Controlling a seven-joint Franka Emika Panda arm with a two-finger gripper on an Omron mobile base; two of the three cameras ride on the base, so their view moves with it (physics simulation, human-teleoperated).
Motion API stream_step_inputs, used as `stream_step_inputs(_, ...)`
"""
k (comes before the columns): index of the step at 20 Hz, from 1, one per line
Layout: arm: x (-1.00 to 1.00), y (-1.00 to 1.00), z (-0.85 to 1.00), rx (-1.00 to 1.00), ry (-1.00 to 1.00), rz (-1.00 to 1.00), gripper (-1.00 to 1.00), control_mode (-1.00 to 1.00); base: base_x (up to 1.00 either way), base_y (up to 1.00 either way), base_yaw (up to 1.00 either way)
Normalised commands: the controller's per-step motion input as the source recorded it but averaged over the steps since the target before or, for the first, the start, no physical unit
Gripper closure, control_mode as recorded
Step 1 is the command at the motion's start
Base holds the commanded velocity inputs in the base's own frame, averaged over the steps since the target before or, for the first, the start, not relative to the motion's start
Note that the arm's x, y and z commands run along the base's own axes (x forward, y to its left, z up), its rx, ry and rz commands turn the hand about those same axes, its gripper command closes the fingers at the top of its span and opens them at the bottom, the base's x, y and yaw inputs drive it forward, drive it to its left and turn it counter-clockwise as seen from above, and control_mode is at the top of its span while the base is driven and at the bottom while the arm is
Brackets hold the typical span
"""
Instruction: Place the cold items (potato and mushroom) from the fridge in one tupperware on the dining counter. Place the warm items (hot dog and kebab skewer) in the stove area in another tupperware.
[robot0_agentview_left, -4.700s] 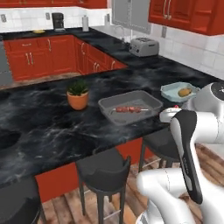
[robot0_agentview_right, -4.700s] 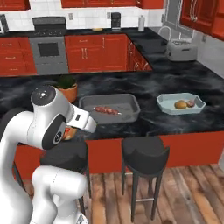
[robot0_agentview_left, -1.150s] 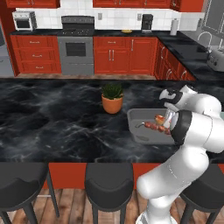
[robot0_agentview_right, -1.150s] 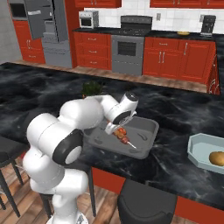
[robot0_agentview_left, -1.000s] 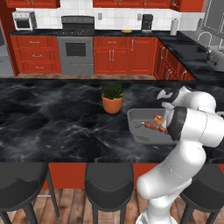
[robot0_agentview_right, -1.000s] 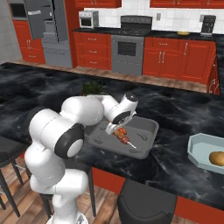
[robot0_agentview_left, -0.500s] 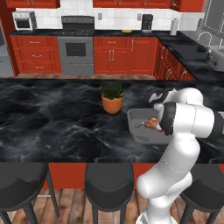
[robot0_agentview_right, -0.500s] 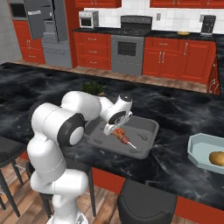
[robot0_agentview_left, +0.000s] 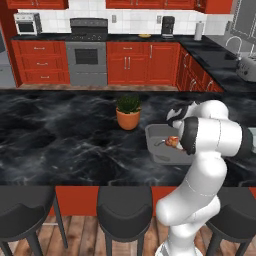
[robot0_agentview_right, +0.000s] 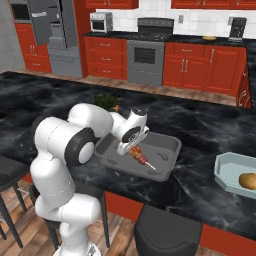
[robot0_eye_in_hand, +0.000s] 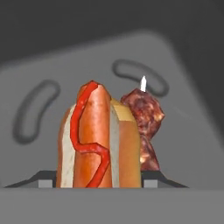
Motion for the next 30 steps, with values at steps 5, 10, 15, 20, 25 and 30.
stream_step_inputs(5, -0.27, 0.0, -0.01, 0.05, 0.0, -0.03, -1.0, -1.0, 0.0, 0.0, 0.0)
stream_step_inputs(10, -0.22, 0.0, 0.32, 0.04, 0.0, -0.09, -1.0, -1.0, 0.0, 0.0, 0.0)
stream_step_inputs(15, -0.01, 0.03, 0.62, 0.0, 0.0, -0.1, -1.0, -1.0, 0.0, 0.0, 0.0)
stream_step_inputs(20, -0.36, 0.0, 0.63, 0.02, 0.01, -0.12, -1.0, -1.0, 0.0, 0.0, 0.0)
stream_step_inputs(25, -0.85, 0.11, 0.36, 0.07, 0.0, -0.2, -1.0, -1.0, 0.0, 0.0, 0.0)
stream_step_inputs(30, -0.94, 0.34, 0.17, 0.03, 0.0, -0.28, -1.0, -1.0, 0.0, 0.0, 0.0)
